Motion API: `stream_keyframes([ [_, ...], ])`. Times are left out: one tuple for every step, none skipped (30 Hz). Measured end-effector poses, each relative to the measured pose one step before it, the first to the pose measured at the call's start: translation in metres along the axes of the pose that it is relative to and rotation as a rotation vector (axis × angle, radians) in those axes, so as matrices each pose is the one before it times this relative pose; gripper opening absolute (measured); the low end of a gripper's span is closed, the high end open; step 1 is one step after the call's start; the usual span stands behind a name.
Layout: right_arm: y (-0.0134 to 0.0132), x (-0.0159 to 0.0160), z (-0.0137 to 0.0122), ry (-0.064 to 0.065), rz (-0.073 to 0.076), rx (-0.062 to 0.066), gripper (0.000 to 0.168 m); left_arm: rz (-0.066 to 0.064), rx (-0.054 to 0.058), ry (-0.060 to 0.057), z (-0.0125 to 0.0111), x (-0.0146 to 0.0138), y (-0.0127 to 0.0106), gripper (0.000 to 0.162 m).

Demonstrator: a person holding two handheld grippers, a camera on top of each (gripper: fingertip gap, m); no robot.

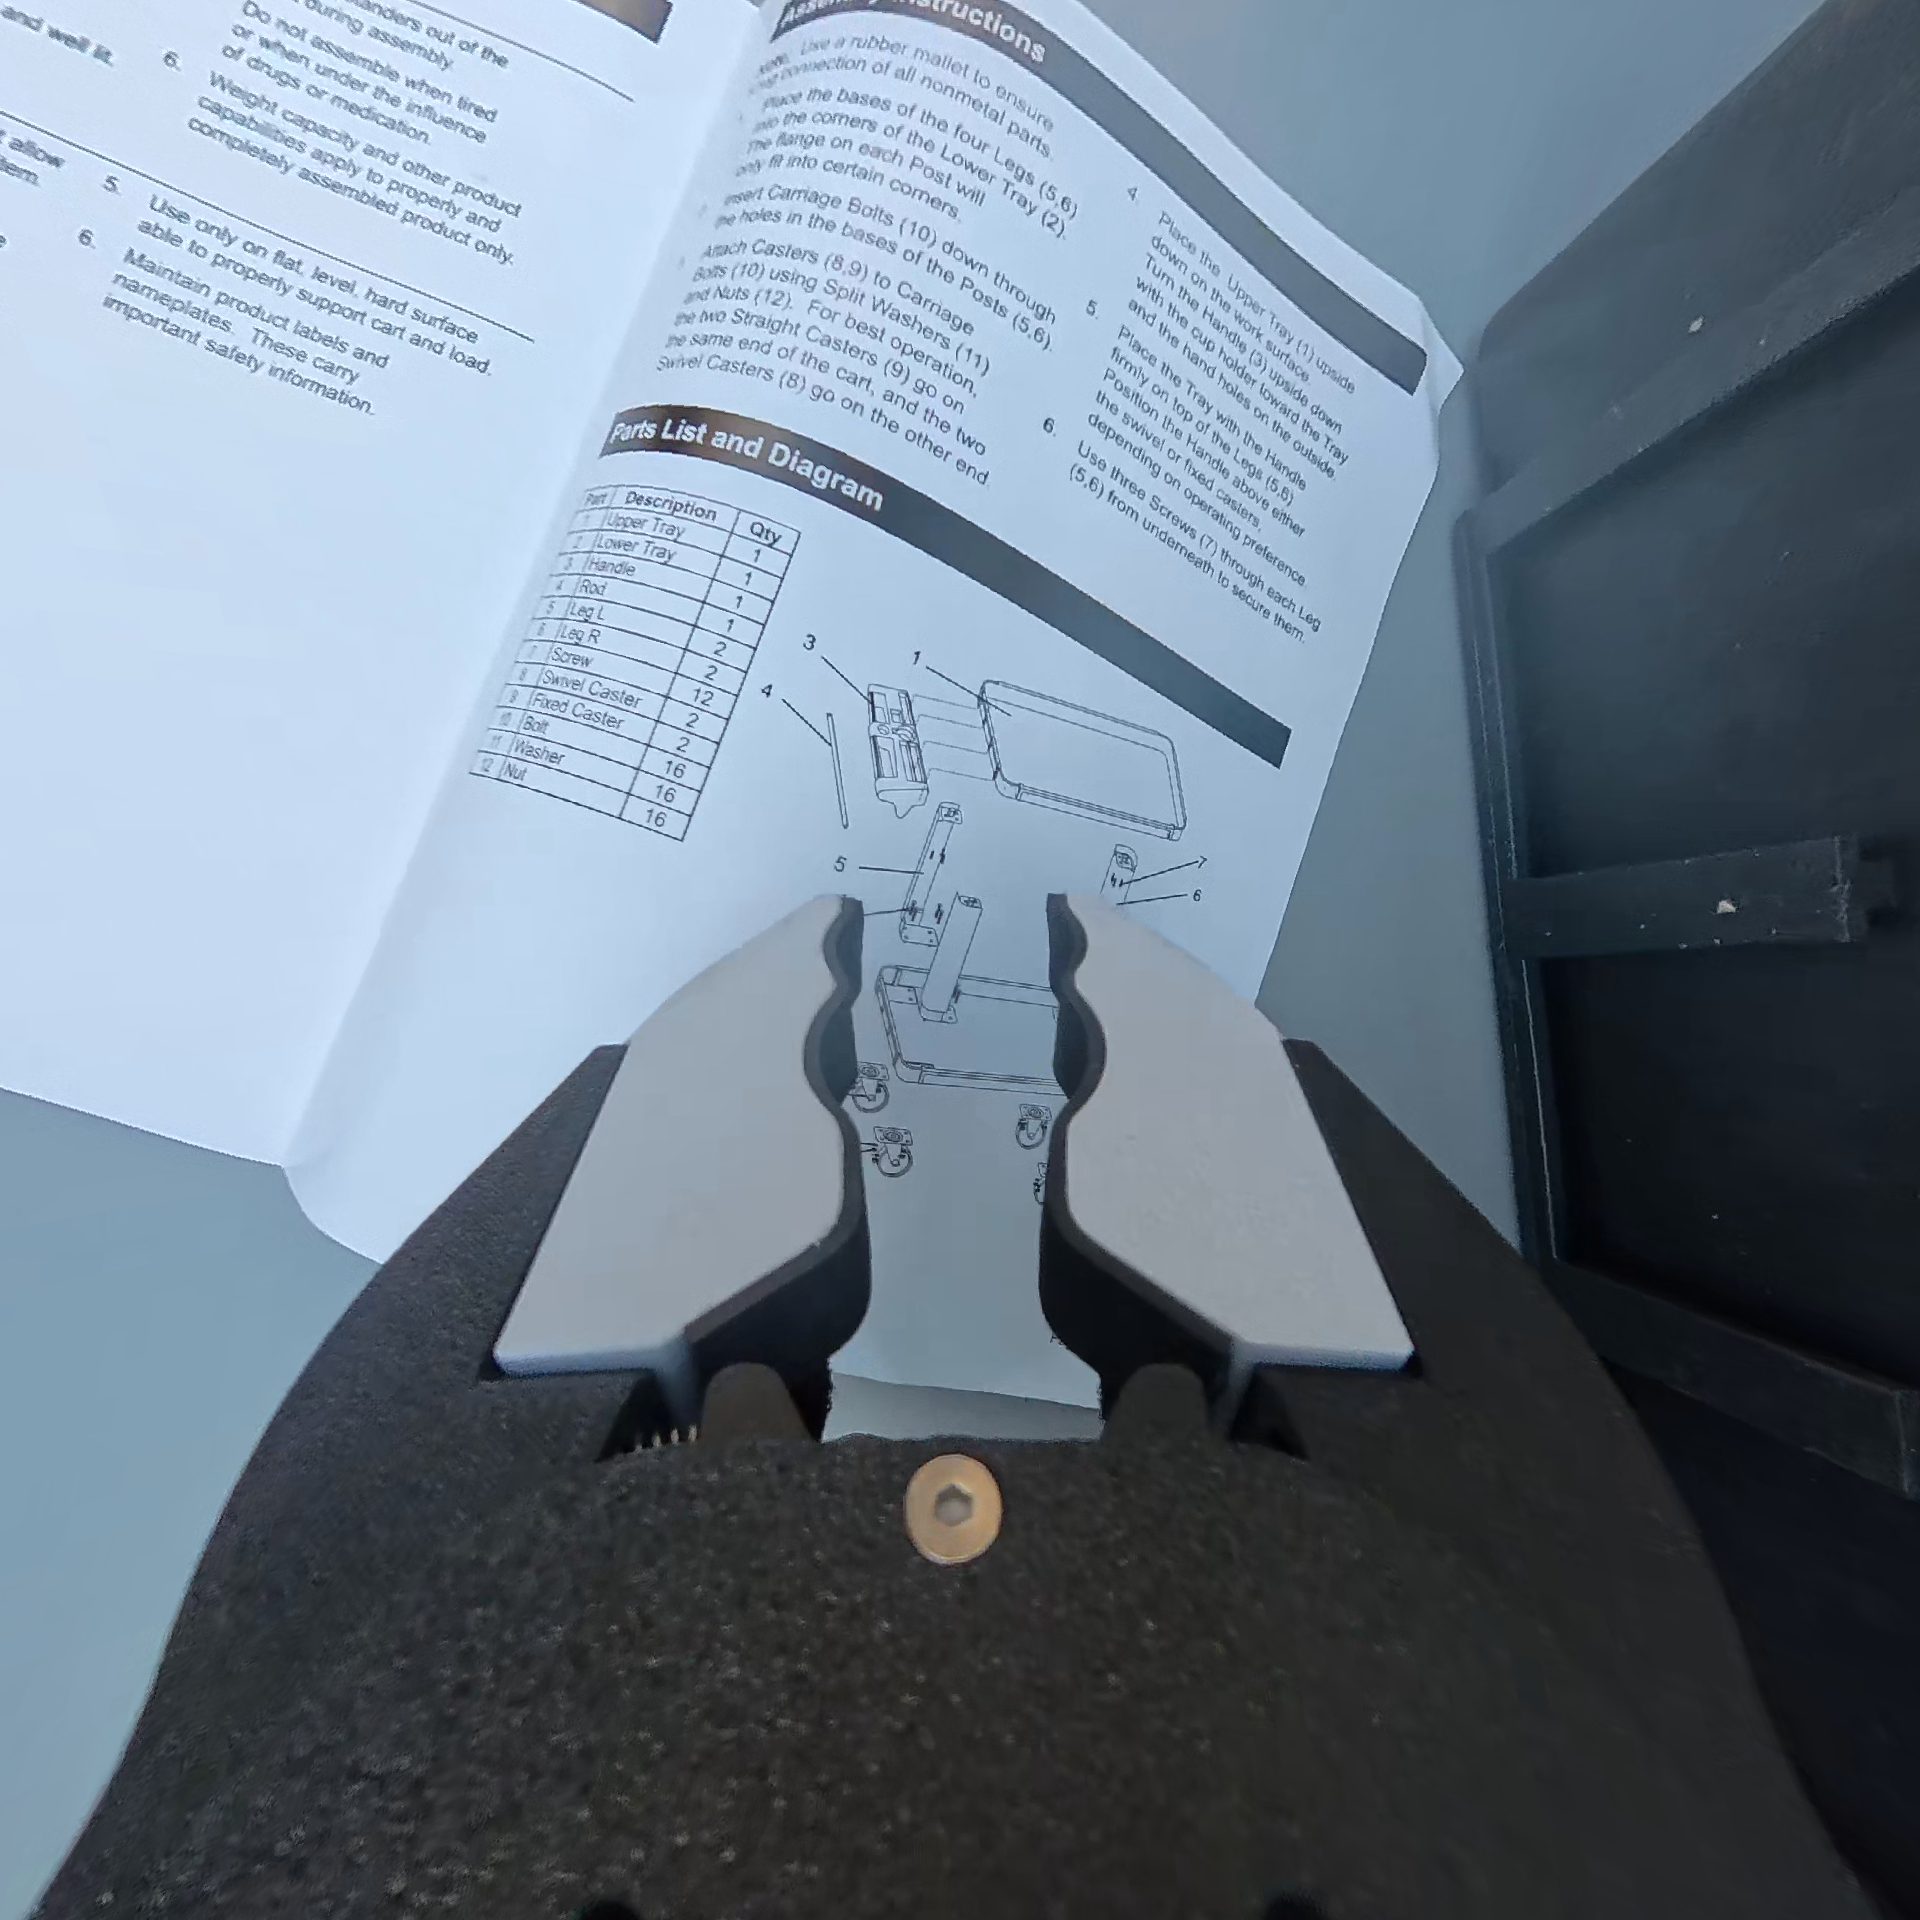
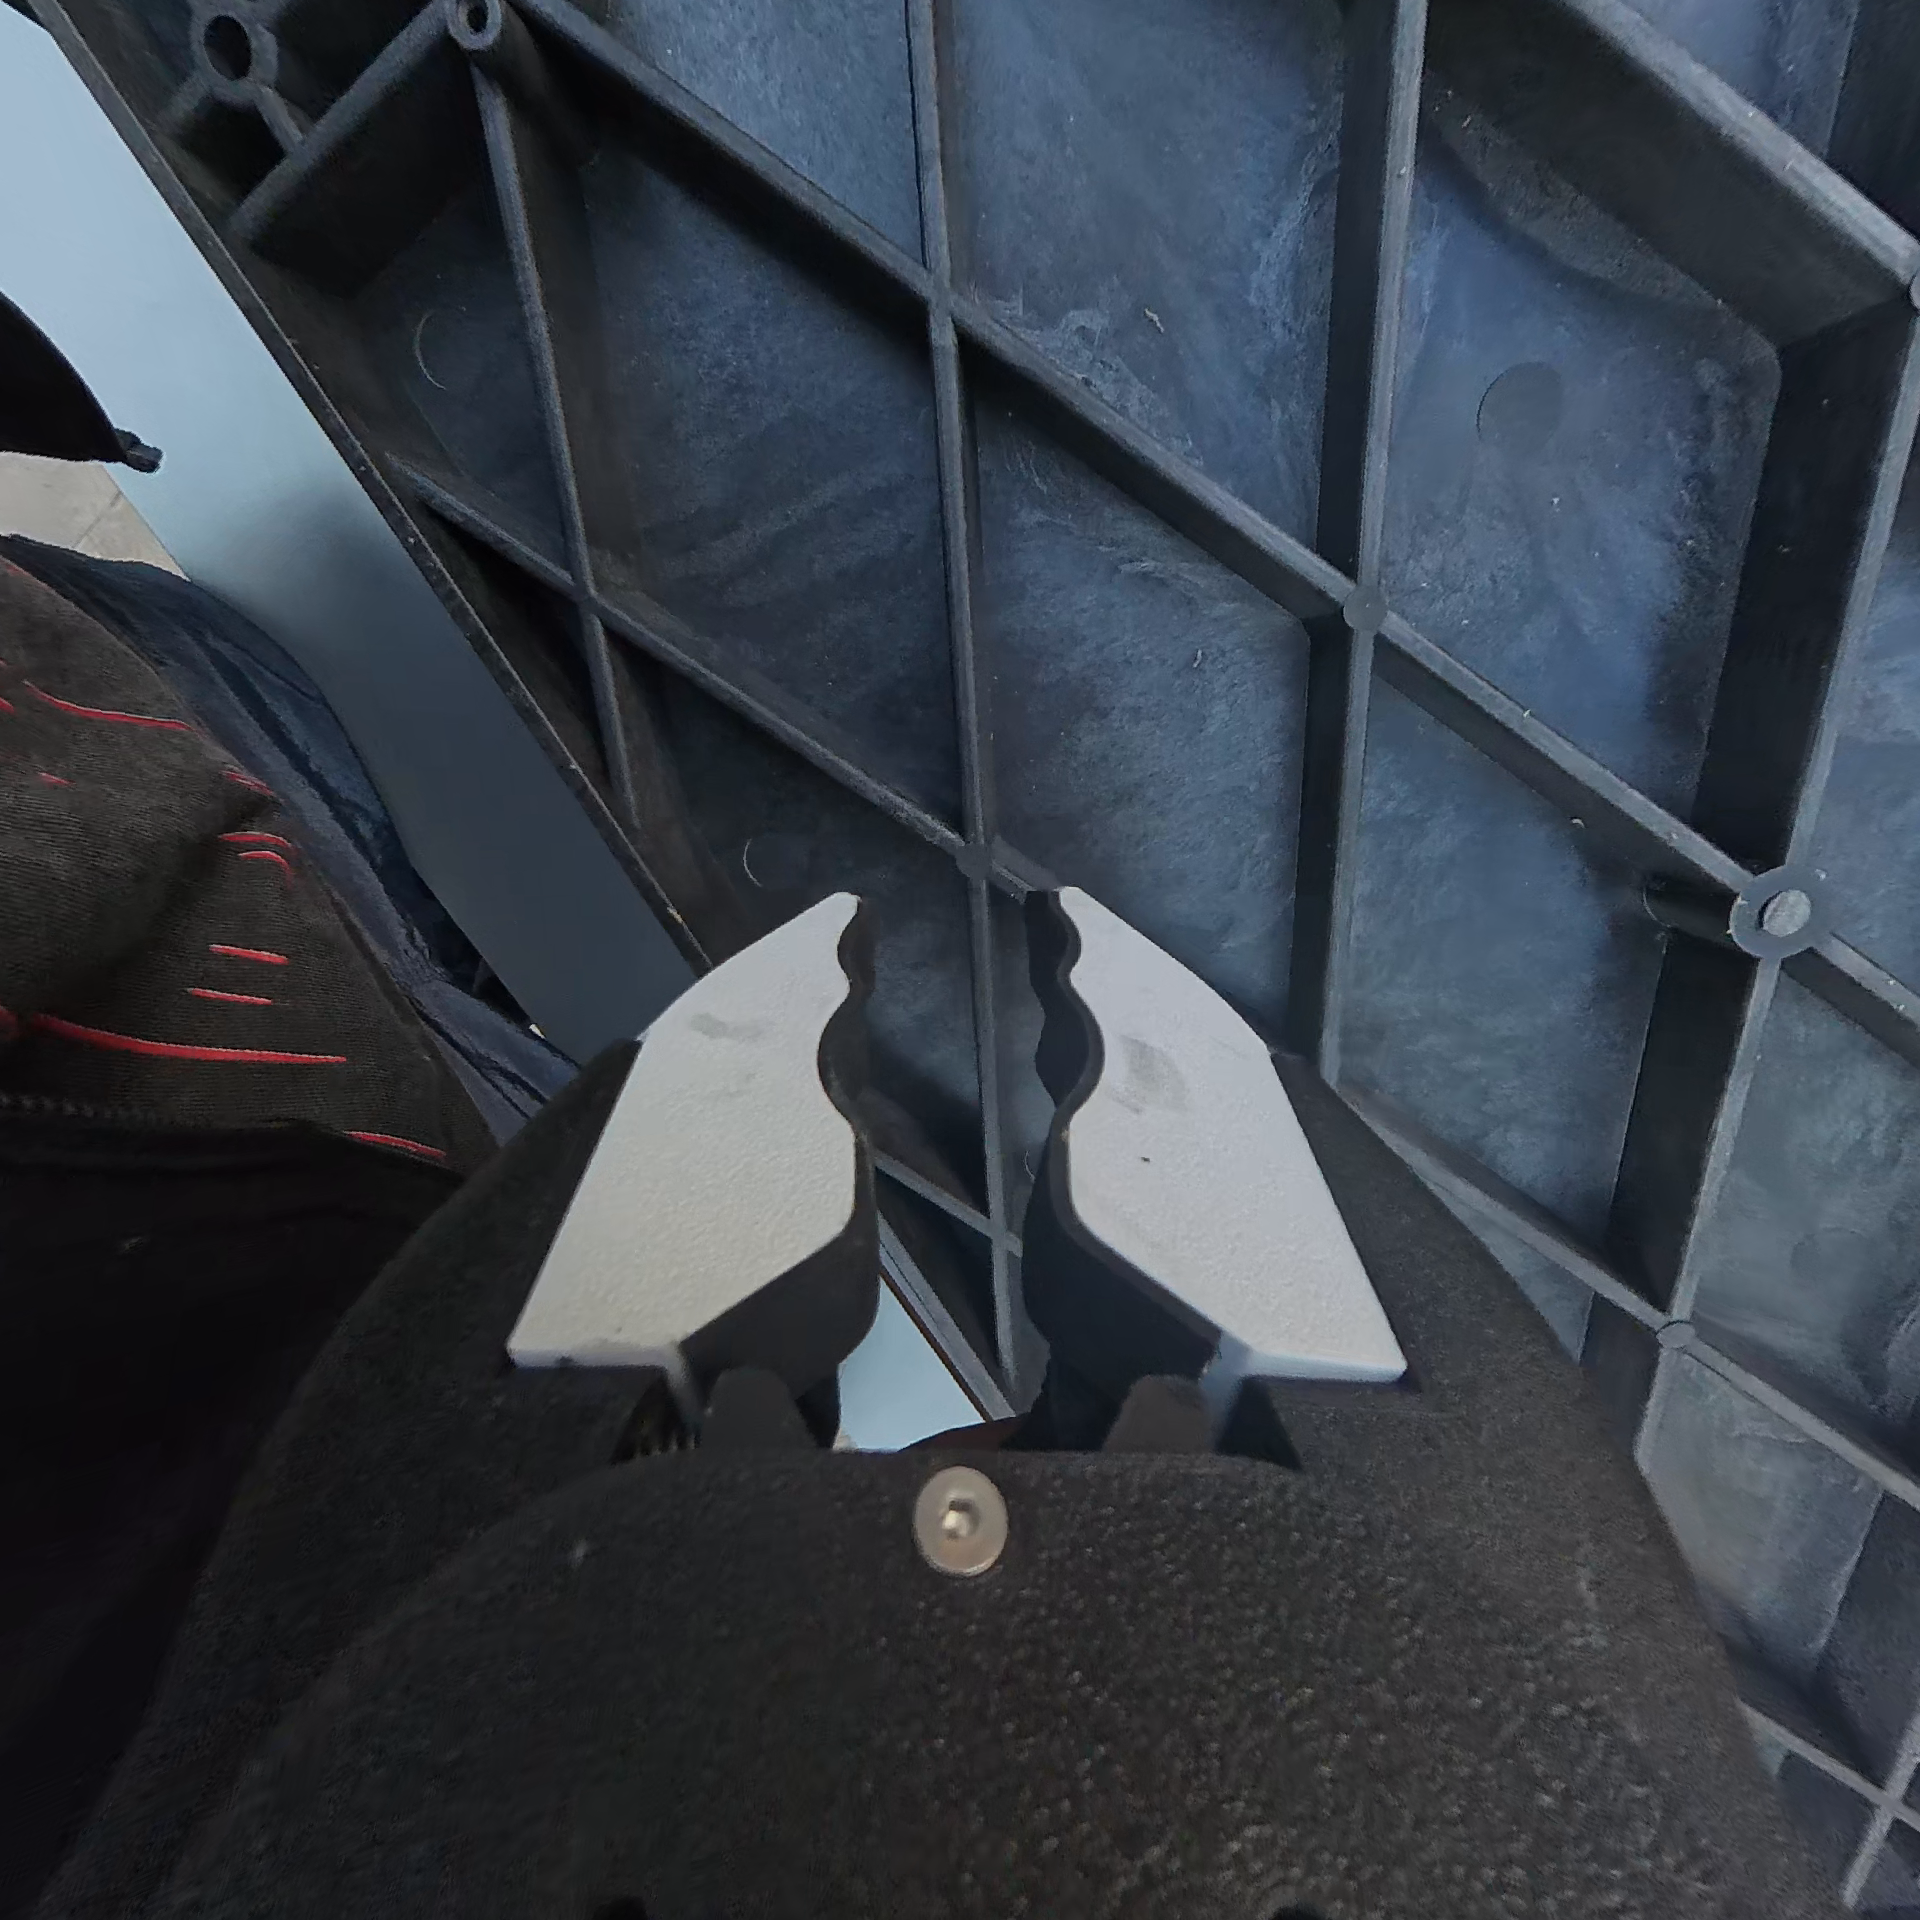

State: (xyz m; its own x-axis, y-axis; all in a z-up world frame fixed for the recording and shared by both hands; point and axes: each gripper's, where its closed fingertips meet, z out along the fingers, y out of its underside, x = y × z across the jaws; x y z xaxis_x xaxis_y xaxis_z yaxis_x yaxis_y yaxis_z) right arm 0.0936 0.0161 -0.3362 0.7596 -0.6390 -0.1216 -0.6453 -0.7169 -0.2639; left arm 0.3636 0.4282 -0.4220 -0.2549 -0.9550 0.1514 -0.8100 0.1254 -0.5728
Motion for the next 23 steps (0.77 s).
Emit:
stream_keyframes([
  [0.00066,-0.00088,0.00008,-0.0009,-0.0004,-0.0013,0.029,-0.0013,0.0042,-0.0071,0.00057,-0.00226,-0.00288,0.035],
  [0.00059,-0.00078,0.00002,-0.0008,-0.0008,-0.0005,0.029,-0.0028,0.0042,-0.0050,0.00086,-0.00217,-0.00298,0.035],
  [0.00037,-0.00070,0.00016,-0.0009,0.0003,-0.0006,0.029,-0.0041,0.0025,-0.0047,0.00114,-0.00233,-0.00268,0.034],
  [0.00032,-0.00055,0.00014,-0.0013,0.0005,-0.0006,0.029,-0.0028,0.0013,-0.0043,0.00131,-0.00231,-0.00250,0.035],
  [0.00001,-0.00029,-0.00004,0.0001,0.0000,0.0007,0.028,-0.0004,0.0011,-0.0037,0.00154,-0.00214,-0.00240,0.034],
  [-0.00028,0.00010,-0.00010,0.0010,0.0001,0.0007,0.029,0.0006,0.0002,-0.0031,0.00153,-0.00193,-0.00229,0.034],
  [-0.00018,0.00025,-0.00016,0.0008,0.0007,0.0005,0.029,-0.0001,-0.0009,-0.0012,0.00168,-0.00168,-0.00212,0.035],
  [-0.00030,0.00040,-0.00034,0.0012,0.0008,0.0011,0.029,-0.0004,-0.0012,-0.0007,0.00178,-0.00140,-0.00205,0.035],
  [-0.00008,0.00057,-0.00032,0.0013,0.0007,0.0007,0.029,0.0006,0.0016,0.0000,0.00178,-0.00102,-0.00240,0.035],
  [0.00013,0.00059,-0.00022,0.0011,0.0004,-0.0005,0.029,-0.0004,0.0025,0.0007,0.00180,-0.00093,-0.00228,0.035],
  [0.00052,0.00064,-0.00024,0.0015,0.0001,-0.0012,0.029,-0.0031,0.0010,0.0003,0.00207,-0.00108,-0.00198,0.035],
  [0.00040,0.00071,-0.00020,0.0018,0.0007,-0.0008,0.029,-0.0028,-0.0001,-0.0023,0.00213,-0.00143,-0.00151,0.035],
  [0.00037,0.00059,-0.00030,0.0013,0.0015,-0.0007,0.029,0.0004,-0.0009,-0.0060,0.00199,-0.00199,-0.00126,0.035],
  [0.00026,0.00040,-0.00026,0.0008,0.0014,-0.0010,0.029,0.0017,-0.0019,-0.0080,0.00197,-0.00222,-0.00101,0.035],
  [0.00017,0.00045,-0.00032,0.0009,0.0008,-0.0005,0.029,0.0010,-0.0006,-0.0049,0.00193,-0.00172,-0.00115,0.035],
  [0.00009,0.00016,-0.00017,0.0004,0.0004,-0.0008,0.029,0.0002,0.0005,-0.0021,0.00185,-0.00114,-0.00120,0.034],
  [0.00010,0.00015,-0.00007,0.0003,0.0003,-0.0008,0.029,0.0004,-0.0015,-0.0017,0.00186,-0.00091,-0.00077,0.035],
  [0.00005,0.00011,-0.00004,0.0001,0.0006,-0.0003,0.029,0.0017,-0.0038,-0.0002,0.00210,-0.00054,-0.00013,0.034],
  [0.00003,-0.00001,0.00006,-0.0003,0.0009,-0.0006,0.029,0.0017,-0.0066,-0.0009,0.00214,-0.00046,0.00045,0.034],
  [-0.00006,0.00010,0.00009,-0.0002,0.0005,-0.0004,0.029,0.0018,-0.0071,-0.0004,0.00214,-0.00017,0.00084,0.034],
  [0.00005,0.00020,0.00015,0.0000,0.0005,-0.0004,0.029,0.0019,-0.0076,-0.0002,0.00188,0.00002,0.00106,0.034],
  [-0.00011,0.00015,0.00009,0.0000,0.0012,-0.0005,0.029,0.0025,-0.0074,0.0005,0.00181,0.00021,0.00117,0.034],
  [-0.00014,0.00019,0.00012,-0.0002,0.0012,0.0003,0.029,0.0021,-0.0066,0.0001,0.00166,0.00015,0.00117,0.034],
])
